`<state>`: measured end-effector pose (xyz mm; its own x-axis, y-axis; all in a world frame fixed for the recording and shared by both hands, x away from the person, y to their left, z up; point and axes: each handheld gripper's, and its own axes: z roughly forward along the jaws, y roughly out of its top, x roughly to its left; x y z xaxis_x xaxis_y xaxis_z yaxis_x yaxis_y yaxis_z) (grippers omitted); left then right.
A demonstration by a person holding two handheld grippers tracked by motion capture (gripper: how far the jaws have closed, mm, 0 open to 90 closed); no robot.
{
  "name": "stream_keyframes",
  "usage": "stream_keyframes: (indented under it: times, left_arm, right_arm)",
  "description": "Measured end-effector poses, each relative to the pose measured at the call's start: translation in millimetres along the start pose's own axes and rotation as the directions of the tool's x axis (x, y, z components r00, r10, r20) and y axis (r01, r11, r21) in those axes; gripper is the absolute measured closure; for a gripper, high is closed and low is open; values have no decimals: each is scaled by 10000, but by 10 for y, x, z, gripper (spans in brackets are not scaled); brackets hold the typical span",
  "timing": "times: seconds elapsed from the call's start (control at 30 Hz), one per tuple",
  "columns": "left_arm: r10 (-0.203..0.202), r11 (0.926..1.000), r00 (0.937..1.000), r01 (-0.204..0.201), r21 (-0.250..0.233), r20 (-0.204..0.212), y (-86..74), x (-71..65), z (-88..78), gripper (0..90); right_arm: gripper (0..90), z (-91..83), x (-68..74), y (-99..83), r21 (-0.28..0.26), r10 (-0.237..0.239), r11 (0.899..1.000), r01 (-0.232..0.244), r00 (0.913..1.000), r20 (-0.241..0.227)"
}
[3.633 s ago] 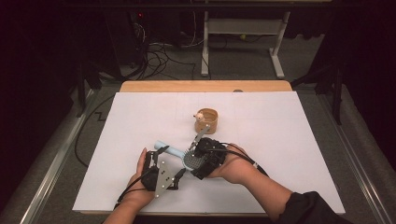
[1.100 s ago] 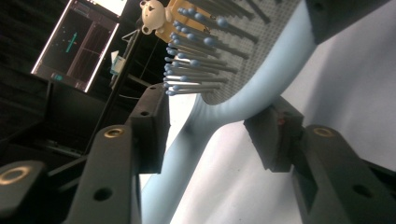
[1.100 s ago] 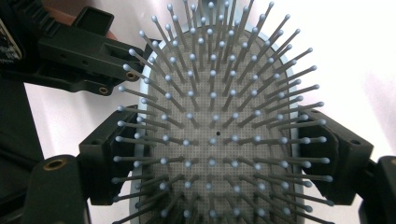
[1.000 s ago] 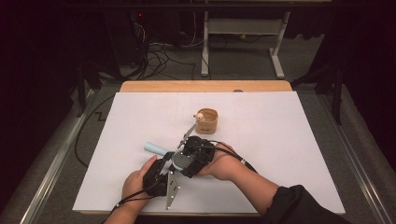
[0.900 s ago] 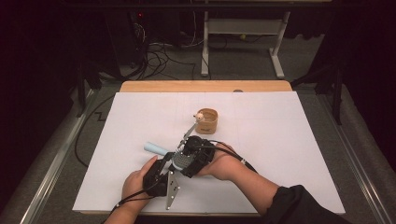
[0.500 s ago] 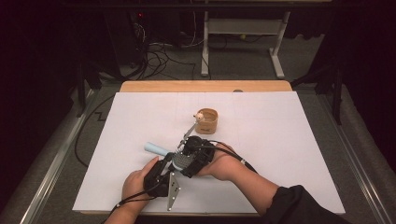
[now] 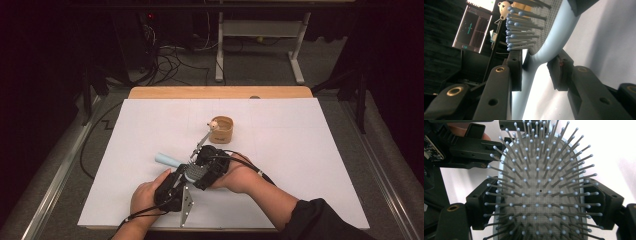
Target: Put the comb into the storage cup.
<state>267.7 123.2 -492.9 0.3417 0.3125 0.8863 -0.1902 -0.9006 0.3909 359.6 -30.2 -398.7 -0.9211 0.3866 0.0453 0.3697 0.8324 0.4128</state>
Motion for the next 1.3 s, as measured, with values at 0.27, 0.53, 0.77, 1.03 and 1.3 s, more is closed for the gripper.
stream_keyframes:
  times: [0.27,0.53,0.77,1.03,1.3]
  left_arm:
    - [228,9996,9997,-226,149,-106,-2,4,-3,686]
    - [337,9992,9993,-334,198,-180,-5,-5,4,718]
    - [400,9988,9991,-396,284,-155,-8,-12,6,749]
    - [367,9988,9992,-362,322,-137,-10,-9,6,765]
    - [315,9988,9994,-309,370,-160,-22,5,6,771]
  right_arm:
    - [201,-14,-14,8,-98,62,9999,-63,10000,-64]
    - [198,-44,-30,15,-210,182,9996,-184,9997,-135]
    - [196,-74,-40,24,-307,202,9993,-207,9997,-156]
    - [180,-85,-26,37,-364,171,9992,-172,9998,-43]
    - [134,-102,-42,33,-273,231,9994,-230,9997,7]
